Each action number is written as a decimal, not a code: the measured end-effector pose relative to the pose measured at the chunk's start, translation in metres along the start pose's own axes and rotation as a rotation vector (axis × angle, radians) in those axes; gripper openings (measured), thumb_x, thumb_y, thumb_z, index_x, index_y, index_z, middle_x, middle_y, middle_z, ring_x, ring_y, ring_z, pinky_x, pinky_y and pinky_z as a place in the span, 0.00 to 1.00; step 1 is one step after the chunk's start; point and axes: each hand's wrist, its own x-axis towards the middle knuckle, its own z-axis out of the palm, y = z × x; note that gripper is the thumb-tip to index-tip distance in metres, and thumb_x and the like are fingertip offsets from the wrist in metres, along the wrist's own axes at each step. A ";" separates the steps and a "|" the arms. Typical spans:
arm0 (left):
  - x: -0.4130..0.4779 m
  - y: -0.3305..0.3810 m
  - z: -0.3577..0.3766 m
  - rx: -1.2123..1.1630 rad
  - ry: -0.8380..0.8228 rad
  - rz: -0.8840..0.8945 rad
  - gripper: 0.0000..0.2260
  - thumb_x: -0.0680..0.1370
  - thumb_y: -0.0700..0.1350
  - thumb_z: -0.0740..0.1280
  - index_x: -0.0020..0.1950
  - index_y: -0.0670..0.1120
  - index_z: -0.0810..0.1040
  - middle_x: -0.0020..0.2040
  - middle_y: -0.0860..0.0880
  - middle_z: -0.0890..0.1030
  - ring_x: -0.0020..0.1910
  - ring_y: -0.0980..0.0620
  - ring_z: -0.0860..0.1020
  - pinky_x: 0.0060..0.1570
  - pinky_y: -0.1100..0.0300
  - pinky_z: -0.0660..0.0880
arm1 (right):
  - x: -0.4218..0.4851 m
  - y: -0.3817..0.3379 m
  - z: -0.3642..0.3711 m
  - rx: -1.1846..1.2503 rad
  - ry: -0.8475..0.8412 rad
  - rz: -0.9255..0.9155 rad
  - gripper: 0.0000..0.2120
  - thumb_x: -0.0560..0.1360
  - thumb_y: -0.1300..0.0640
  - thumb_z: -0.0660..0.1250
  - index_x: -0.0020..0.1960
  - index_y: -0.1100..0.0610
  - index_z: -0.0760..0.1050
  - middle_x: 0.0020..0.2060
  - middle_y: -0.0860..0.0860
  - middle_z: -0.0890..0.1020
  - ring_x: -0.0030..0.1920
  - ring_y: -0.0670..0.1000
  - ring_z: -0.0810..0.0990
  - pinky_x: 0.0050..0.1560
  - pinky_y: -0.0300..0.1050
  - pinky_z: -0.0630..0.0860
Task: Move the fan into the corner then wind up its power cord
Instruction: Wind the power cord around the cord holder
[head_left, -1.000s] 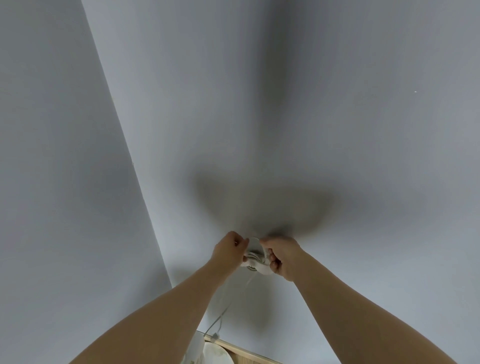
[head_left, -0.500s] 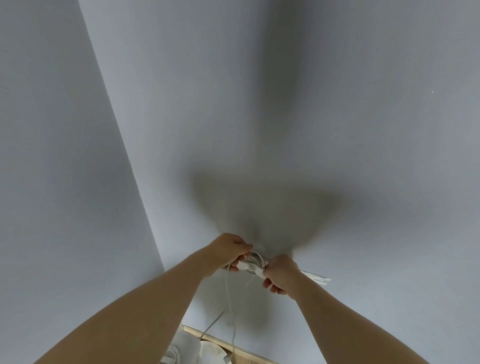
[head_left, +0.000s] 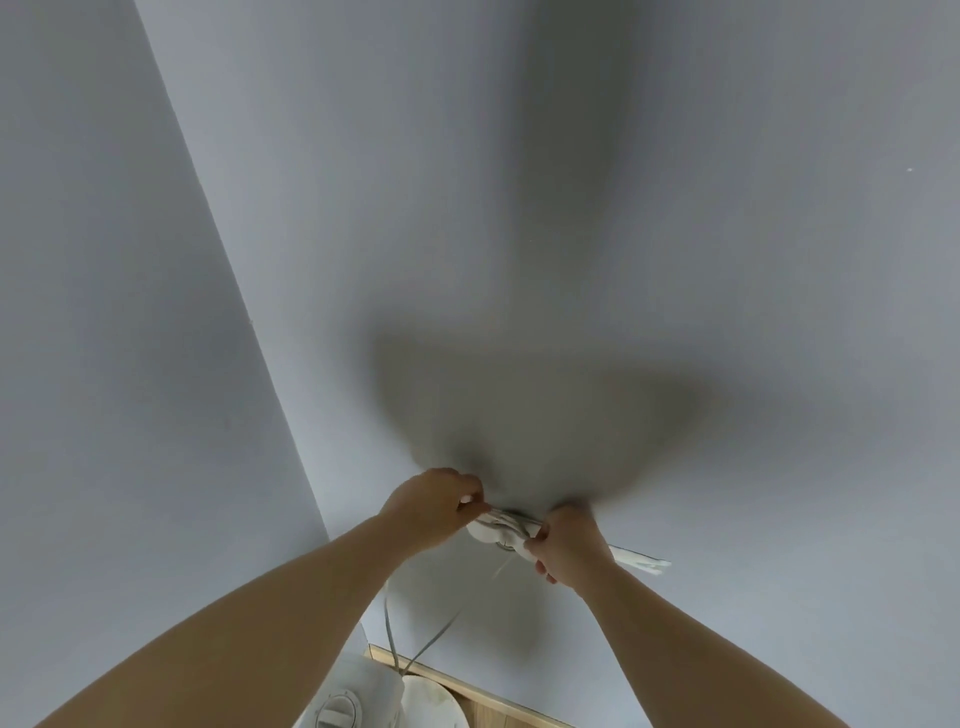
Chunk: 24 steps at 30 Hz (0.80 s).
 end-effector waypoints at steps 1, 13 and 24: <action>-0.001 -0.002 -0.001 0.026 -0.004 0.041 0.13 0.81 0.51 0.58 0.57 0.48 0.79 0.52 0.47 0.79 0.48 0.50 0.76 0.44 0.62 0.69 | 0.000 0.001 0.001 -0.026 0.002 -0.010 0.12 0.72 0.51 0.69 0.48 0.59 0.74 0.49 0.58 0.82 0.45 0.57 0.83 0.53 0.52 0.81; -0.003 -0.005 0.021 0.175 0.208 0.019 0.14 0.82 0.50 0.55 0.56 0.46 0.78 0.55 0.49 0.80 0.52 0.47 0.79 0.46 0.58 0.75 | -0.009 0.005 -0.004 -0.189 0.032 -0.073 0.08 0.75 0.50 0.64 0.44 0.54 0.70 0.51 0.55 0.83 0.53 0.55 0.82 0.54 0.48 0.79; 0.006 -0.007 0.042 -0.303 0.063 -0.479 0.13 0.79 0.49 0.62 0.53 0.43 0.82 0.53 0.43 0.83 0.54 0.43 0.80 0.50 0.56 0.77 | -0.007 0.007 0.000 -0.144 0.043 -0.073 0.14 0.76 0.51 0.64 0.34 0.51 0.65 0.49 0.56 0.84 0.51 0.57 0.83 0.49 0.46 0.78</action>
